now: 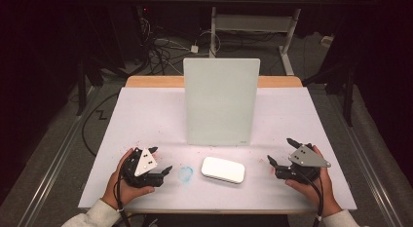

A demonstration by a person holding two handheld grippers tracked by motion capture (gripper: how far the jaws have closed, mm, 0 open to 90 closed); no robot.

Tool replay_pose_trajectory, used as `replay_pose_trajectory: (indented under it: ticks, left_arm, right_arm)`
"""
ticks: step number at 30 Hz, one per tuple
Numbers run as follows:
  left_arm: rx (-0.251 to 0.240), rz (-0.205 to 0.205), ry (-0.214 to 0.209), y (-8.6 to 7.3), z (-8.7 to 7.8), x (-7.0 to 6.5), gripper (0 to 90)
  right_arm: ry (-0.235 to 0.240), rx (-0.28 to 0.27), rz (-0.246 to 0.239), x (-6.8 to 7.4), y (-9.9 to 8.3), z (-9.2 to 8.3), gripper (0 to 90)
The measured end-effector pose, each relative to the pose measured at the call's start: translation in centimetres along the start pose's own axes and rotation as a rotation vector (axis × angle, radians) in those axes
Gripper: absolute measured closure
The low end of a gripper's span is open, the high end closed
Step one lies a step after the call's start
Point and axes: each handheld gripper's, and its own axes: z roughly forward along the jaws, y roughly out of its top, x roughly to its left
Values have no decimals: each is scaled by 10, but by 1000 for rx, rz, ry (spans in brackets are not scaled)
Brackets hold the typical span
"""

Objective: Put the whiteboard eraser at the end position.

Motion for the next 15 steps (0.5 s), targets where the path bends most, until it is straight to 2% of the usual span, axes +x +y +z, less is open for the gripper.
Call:
replay_pose_trajectory:
  ticks: [15]
  left_arm:
    - [4,-5,4,0,1,2,215]
  right_arm:
    - [-1,-1,-3,2,2,0,171]
